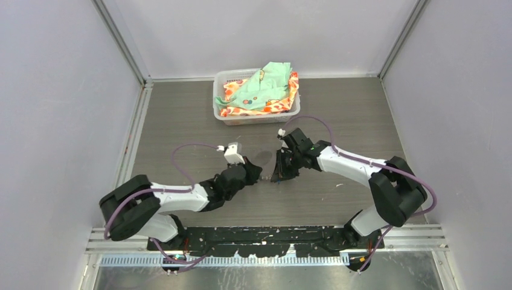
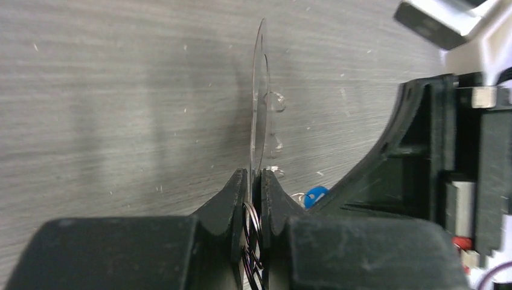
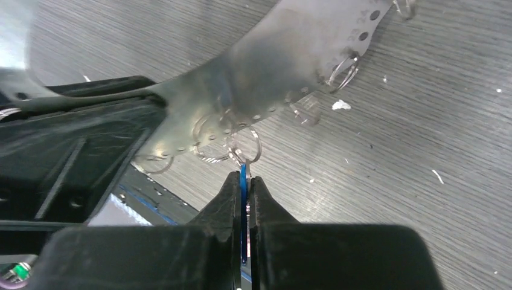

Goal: Remove the keys from the keyring

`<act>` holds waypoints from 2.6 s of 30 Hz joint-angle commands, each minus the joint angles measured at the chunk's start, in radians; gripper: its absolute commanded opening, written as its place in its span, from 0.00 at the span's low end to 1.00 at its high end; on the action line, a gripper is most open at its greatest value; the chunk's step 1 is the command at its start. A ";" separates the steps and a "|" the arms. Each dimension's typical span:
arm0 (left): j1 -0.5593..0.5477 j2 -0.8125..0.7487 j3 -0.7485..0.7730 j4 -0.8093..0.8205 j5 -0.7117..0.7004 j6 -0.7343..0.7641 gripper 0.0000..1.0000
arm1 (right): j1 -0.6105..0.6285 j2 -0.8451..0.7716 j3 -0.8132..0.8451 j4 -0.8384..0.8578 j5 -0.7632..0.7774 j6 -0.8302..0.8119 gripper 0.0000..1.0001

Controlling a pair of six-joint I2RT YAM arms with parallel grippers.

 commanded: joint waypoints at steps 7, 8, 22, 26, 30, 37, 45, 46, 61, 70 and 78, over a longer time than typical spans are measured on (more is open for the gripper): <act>0.057 0.121 -0.122 -0.275 -0.134 -0.246 0.00 | -0.107 -0.053 -0.071 -0.002 0.155 -0.073 0.01; 0.076 0.110 -0.127 -0.287 -0.142 -0.246 0.00 | -0.101 -0.071 -0.096 0.013 0.147 -0.075 0.01; 0.189 -0.341 -0.169 0.406 0.063 0.059 0.00 | 0.049 -0.620 -0.284 0.382 0.038 0.007 0.66; 0.202 -0.389 -0.070 0.420 0.205 0.060 0.00 | 0.049 -0.711 -0.240 0.462 0.123 0.041 0.75; 0.202 -0.379 -0.016 0.472 0.278 0.024 0.00 | 0.050 -0.651 -0.133 0.471 0.128 0.076 0.65; 0.202 -0.347 0.081 0.539 0.395 -0.034 0.00 | 0.050 -0.647 -0.065 0.500 0.122 0.079 0.56; 0.202 -0.342 0.144 0.532 0.454 -0.051 0.01 | 0.049 -0.686 -0.059 0.588 0.121 0.100 0.51; 0.202 -0.341 0.150 0.531 0.455 -0.053 0.01 | 0.050 -0.691 -0.058 0.589 0.129 0.100 0.49; 0.202 -0.333 0.189 0.540 0.473 -0.104 0.01 | 0.051 -0.734 -0.115 0.701 0.125 0.052 0.29; 0.202 -0.335 0.209 0.535 0.501 -0.114 0.00 | 0.051 -0.692 -0.056 0.646 0.065 0.026 0.27; 0.202 -0.324 0.218 0.534 0.513 -0.121 0.01 | 0.051 -0.679 -0.049 0.674 0.048 0.040 0.31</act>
